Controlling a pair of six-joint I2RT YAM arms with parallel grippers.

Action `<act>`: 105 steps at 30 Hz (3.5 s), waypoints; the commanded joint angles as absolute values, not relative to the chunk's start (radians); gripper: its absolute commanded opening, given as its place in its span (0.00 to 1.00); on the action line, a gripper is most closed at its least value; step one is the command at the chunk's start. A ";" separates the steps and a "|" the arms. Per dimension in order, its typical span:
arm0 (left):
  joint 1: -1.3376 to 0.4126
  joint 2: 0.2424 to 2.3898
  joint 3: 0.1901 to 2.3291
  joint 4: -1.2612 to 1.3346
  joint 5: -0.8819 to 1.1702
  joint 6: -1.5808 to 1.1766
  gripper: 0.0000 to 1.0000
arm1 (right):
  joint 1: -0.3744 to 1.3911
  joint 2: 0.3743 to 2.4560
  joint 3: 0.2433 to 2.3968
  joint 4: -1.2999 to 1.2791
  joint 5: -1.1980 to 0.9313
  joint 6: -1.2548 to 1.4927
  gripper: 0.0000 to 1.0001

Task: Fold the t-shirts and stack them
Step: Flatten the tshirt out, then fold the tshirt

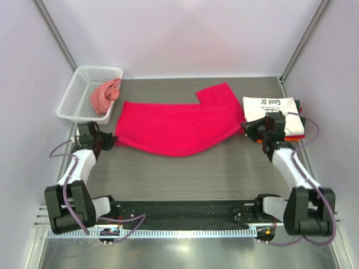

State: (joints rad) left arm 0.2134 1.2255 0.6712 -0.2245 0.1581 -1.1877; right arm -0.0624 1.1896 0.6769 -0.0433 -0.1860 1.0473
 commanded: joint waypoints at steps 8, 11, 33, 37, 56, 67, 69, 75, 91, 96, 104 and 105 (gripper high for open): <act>0.216 0.953 0.400 -0.302 0.071 -1.109 0.00 | -0.067 0.622 0.321 -0.225 -0.016 1.023 0.03; 0.218 0.846 0.358 -0.385 0.034 -1.104 0.00 | -0.067 0.452 0.250 -0.346 0.029 1.035 0.06; 0.216 0.526 0.503 -0.710 -0.136 -1.051 0.97 | -0.066 0.423 0.385 -0.527 0.164 0.842 0.70; 0.215 0.592 0.639 -0.666 -0.074 -0.945 1.00 | -0.061 0.644 0.504 -0.414 0.069 0.727 0.65; 0.131 1.295 0.899 -0.114 0.049 -0.871 0.94 | 0.120 1.848 1.538 -0.311 0.159 0.505 0.51; -0.028 1.586 1.075 0.046 -0.156 -0.766 0.94 | 0.133 2.416 2.252 -0.477 0.235 0.397 0.52; -0.028 1.641 1.098 0.051 -0.172 -0.744 0.94 | 0.132 2.494 2.319 -0.511 0.252 0.388 0.52; -0.028 1.775 1.175 0.040 -0.146 -0.715 0.93 | 0.140 2.594 2.394 -0.506 0.255 0.362 0.48; -0.061 1.838 1.262 -0.077 -0.255 -0.624 0.89 | 0.144 2.645 2.381 -0.517 0.251 0.333 0.07; -0.087 1.850 1.290 -0.094 -0.301 -0.566 0.88 | 0.140 2.634 2.379 -0.517 0.321 0.341 0.01; -0.104 1.994 1.475 -0.213 -0.322 -0.503 0.67 | 0.110 2.620 2.358 -0.515 0.336 0.357 0.01; -0.110 2.012 1.494 -0.236 -0.327 -0.500 0.67 | 0.104 2.617 2.353 -0.514 0.327 0.360 0.01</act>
